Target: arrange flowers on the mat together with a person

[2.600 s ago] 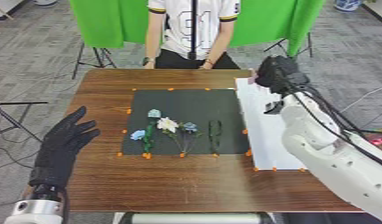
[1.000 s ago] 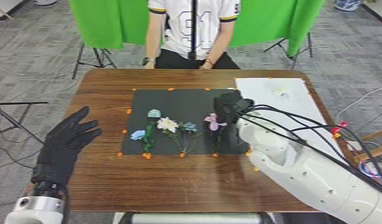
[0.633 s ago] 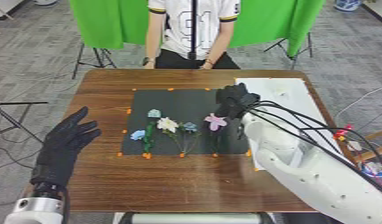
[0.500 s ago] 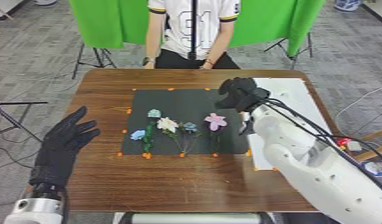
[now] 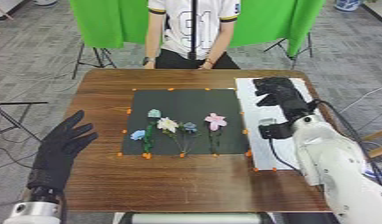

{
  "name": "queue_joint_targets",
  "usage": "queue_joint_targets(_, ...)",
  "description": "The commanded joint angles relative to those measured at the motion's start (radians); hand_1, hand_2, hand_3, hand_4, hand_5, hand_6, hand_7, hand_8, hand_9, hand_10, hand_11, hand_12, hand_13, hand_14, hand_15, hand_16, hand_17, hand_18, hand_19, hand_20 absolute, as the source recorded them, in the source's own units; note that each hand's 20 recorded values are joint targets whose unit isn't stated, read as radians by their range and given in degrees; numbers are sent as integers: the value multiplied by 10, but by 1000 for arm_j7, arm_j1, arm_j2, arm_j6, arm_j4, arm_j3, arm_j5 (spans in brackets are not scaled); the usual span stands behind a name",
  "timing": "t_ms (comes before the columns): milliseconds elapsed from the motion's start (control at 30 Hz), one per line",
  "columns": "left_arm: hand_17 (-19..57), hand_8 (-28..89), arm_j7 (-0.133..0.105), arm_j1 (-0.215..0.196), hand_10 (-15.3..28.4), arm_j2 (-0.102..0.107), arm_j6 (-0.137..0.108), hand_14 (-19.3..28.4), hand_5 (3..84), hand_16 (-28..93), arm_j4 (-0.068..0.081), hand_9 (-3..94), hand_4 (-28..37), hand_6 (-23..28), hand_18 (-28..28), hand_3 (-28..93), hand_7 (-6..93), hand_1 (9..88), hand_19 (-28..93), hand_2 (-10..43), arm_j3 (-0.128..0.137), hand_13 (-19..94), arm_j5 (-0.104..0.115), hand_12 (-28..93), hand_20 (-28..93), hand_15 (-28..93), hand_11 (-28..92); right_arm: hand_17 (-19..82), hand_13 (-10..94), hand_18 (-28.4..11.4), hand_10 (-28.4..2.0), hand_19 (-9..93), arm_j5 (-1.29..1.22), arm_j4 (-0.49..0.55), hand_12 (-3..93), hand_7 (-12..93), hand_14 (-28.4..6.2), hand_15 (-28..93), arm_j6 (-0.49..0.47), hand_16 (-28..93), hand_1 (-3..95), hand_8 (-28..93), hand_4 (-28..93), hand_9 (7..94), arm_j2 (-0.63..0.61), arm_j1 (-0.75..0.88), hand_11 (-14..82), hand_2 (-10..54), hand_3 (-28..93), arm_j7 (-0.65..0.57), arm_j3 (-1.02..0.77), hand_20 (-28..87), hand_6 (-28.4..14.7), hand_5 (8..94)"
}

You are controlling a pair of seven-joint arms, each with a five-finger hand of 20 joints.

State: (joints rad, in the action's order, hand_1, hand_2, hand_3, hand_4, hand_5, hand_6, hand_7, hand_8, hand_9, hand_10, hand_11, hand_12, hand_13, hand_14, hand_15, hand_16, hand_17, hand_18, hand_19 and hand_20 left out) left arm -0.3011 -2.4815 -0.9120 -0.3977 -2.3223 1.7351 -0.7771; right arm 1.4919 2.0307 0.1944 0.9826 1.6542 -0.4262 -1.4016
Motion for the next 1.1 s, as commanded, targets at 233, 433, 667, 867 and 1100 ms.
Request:
queue_joint_targets(233,-95,-110,-21,-37,179,-15,-27,251,314,-116,10,290,-283,62,216,783,152,183,502,64,-1,206,24,95,91,547,282,134,452,-235,-181,604,-380,30,154,139,-184,591,83,81,240,-117,-239,507,38,164,198,28,772,131,-100,115,-19,504)
queue_joint_targets(433,-95,-110,-9,-25,180,-12,-23,251,315,-115,3,291,-283,61,216,782,151,183,501,64,15,205,18,96,93,546,283,122,445,-235,-179,588,-361,35,154,142,-184,585,91,78,237,-118,-241,503,30,177,197,31,772,140,-109,118,-14,501)
queue_joint_targets(667,-95,-110,-9,-26,182,-11,-26,253,315,-114,0,297,-283,62,215,782,151,183,501,64,15,207,22,97,95,549,287,116,443,-229,-175,576,-369,35,153,146,-181,581,76,78,241,-120,-243,503,32,190,196,27,779,149,-121,126,-10,497)
queue_joint_targets(867,-95,-110,-12,-26,183,-7,-29,253,315,-115,-3,299,-283,62,215,783,152,182,501,65,12,209,22,97,96,550,293,114,444,-230,-175,572,-383,34,154,146,-182,581,61,79,239,-122,-245,503,35,196,196,26,782,149,-125,134,-8,496)
queue_joint_targets(1100,-95,-110,-9,-21,184,-9,-25,253,315,-116,-3,301,-283,63,216,782,154,183,503,65,9,210,21,95,98,552,296,112,444,-231,-175,569,-368,35,153,147,-181,582,48,80,240,-122,-245,504,40,202,195,26,782,142,-127,142,-7,496)
